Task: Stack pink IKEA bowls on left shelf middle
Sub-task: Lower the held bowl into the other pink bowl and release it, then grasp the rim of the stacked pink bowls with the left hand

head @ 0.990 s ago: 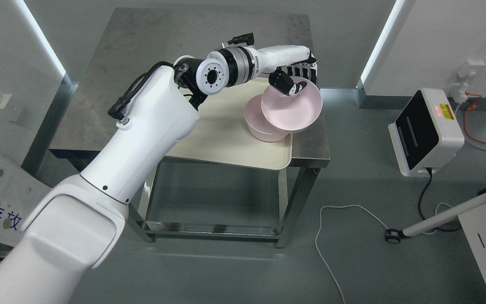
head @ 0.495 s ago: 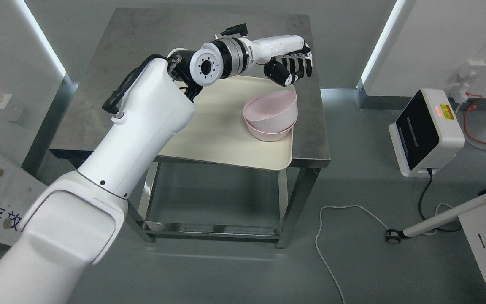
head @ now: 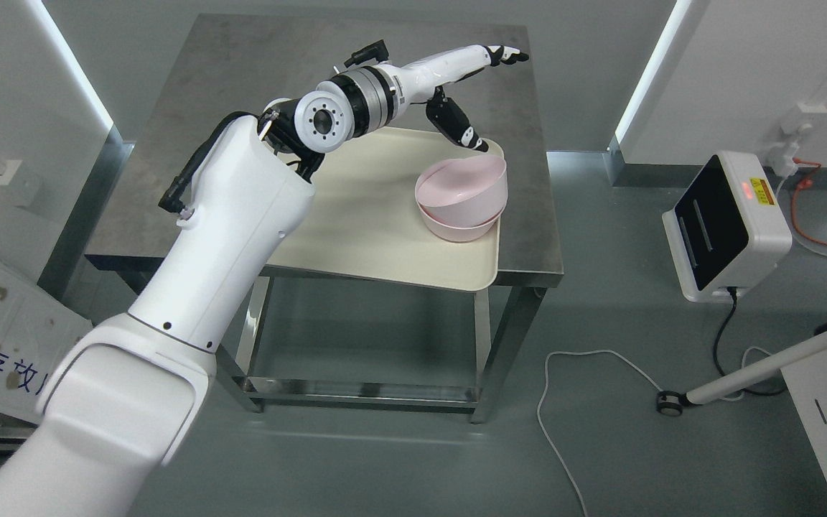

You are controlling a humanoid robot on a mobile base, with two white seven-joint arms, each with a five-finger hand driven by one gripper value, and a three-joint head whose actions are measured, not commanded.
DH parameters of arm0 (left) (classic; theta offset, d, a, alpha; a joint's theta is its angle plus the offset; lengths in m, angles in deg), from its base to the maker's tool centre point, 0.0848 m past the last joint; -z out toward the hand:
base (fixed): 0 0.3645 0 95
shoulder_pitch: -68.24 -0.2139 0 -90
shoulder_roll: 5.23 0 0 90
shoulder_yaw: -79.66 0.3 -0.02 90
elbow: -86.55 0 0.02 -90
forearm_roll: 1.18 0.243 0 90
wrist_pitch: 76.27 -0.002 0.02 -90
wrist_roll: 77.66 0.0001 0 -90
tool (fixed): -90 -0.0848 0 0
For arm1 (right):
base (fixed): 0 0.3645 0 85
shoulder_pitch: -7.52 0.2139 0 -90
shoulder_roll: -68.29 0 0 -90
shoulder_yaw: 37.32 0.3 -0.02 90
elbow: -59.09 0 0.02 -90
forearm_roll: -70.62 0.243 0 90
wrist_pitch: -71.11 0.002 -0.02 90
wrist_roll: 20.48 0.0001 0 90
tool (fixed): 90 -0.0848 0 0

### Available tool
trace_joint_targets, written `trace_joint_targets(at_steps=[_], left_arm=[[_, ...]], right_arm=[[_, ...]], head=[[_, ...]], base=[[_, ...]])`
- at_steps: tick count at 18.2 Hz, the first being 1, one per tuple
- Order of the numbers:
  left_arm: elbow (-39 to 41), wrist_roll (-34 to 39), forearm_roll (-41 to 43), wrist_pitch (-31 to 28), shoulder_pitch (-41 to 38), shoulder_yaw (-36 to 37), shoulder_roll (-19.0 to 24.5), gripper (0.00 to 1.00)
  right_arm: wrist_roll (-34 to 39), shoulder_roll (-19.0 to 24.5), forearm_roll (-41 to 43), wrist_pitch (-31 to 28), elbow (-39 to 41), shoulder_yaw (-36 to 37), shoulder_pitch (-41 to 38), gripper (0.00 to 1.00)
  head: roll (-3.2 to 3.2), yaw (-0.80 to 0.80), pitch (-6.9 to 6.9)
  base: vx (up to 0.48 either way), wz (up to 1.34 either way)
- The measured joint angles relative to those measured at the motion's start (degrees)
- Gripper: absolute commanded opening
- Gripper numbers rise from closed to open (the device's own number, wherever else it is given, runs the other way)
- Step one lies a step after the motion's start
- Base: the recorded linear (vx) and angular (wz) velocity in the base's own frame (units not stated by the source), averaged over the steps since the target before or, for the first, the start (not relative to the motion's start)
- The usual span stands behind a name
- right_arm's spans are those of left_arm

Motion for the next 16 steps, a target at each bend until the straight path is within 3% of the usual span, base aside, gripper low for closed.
trace_joint_targets(at_steps=[3, 5, 16], left_arm=[[0.2, -3.7, -1.2, -10.6, -0.7, -1.7, 0.0, 0.93], [0.4, -8.2, -2.1, -14.4, -0.9, -2.5, 0.0, 0.93], [1.5, -13.0, -3.4, -17.4, -1.3, -1.4, 0.0, 0.90]], right_arm=[[0.0, 0.0, 0.0, 0.0, 0.0, 0.0, 0.0, 1.00], [0.0, 0.0, 0.0, 0.0, 0.0, 0.0, 0.0, 1.00], [0.0, 0.0, 0.0, -0.3, 0.0, 0.0, 0.0, 1.00]], head=[[0.00, 0.00, 0.00], [0.00, 0.00, 0.00], [0.00, 0.00, 0.00]], base=[[0.000, 0.00], [0.000, 0.00], [-0.001, 0.00]])
